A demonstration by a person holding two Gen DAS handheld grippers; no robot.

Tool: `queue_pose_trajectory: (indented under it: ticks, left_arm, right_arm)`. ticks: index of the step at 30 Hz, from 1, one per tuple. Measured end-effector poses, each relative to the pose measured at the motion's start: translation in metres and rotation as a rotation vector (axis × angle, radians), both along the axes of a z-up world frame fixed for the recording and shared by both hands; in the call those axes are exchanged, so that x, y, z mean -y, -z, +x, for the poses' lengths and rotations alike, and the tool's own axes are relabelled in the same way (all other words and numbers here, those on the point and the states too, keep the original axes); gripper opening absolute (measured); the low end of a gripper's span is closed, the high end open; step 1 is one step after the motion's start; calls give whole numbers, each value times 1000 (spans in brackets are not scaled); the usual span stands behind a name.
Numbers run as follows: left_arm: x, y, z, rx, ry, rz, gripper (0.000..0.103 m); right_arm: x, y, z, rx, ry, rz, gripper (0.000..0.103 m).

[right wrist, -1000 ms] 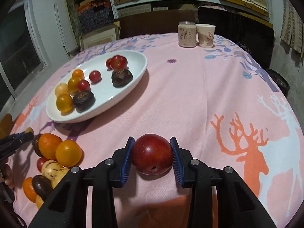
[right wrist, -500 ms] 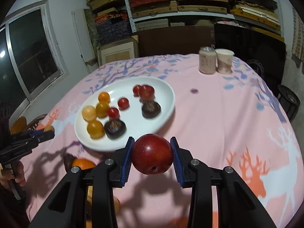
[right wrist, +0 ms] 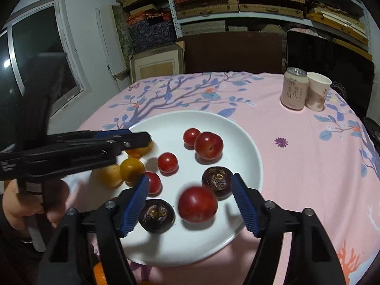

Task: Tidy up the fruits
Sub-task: 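Release the pale yellow fruit and red plum onto the white plate, then grasp an orange with the left tool while the right tool grasps a pale yellow fruit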

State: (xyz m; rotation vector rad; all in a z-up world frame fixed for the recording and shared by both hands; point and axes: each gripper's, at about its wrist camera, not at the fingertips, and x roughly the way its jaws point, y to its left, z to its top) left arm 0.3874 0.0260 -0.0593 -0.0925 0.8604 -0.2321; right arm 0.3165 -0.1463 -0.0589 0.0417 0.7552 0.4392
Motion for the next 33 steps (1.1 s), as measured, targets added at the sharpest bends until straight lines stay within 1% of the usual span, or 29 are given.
queue_pose_trajectory:
  ticks: [3,5,7,8,9,10,12,14,16,18,20,22,25,26,27,28,29,31,33]
  left_arm:
    - [-7,-4,-13,11,1,-18,58]
    - [-13,-8,-30,21,-2,-27,58]
    - [-17,-12,-55,23,13,-36,58]
    - [-18,-12,-71,25,29,-32,58]
    - [-18,-12,-87,28,42,-17,61]
    - [-18,-12,-103,34,50,0,67]
    - [-15,-9,-140,52,81,29,71]
    - [-11,-6,-175,54,122,49,71]
    - [-7,-1,-211,51,166,59,71]
    - [-3,3,-242,63,211,70,71]
    - [4,11,-265,74,240,101,71]
    - [14,23,-273,64,251,142,71]
    - [27,37,-271,11,257,143,70]
    - [33,41,-270,1,266,155,70]
    - [40,46,-270,-5,279,183,64]
    - [46,51,-271,-4,286,215,50]
    - [51,55,-272,-3,296,226,44]
    - [52,55,-274,23,284,235,43]
    - [48,52,-277,34,273,206,43]
  right_arm:
    - [4,-8,-13,18,0,6,72]
    - [11,-14,-26,17,-1,29,72]
    - [16,-18,-42,28,-11,32,72]
    - [18,-20,-53,35,-15,27,73]
    - [21,-20,-63,38,-17,21,74]
    - [25,-19,-72,41,-15,19,75]
    - [35,-15,-92,50,0,39,83]
    - [46,-7,-109,46,26,65,88]
    - [54,1,-120,29,40,88,90]
    - [60,9,-131,14,61,76,93]
    - [63,15,-139,3,78,64,94]
    - [65,19,-146,-10,82,65,95]
    - [65,23,-156,-19,82,70,95]
    - [66,23,-160,-14,82,63,95]
    - [66,23,-163,-8,84,54,95]
    - [67,22,-167,0,88,46,95]
    - [69,20,-171,8,91,41,95]
    - [72,19,-179,17,89,31,95]
    - [70,19,-186,14,52,30,95]
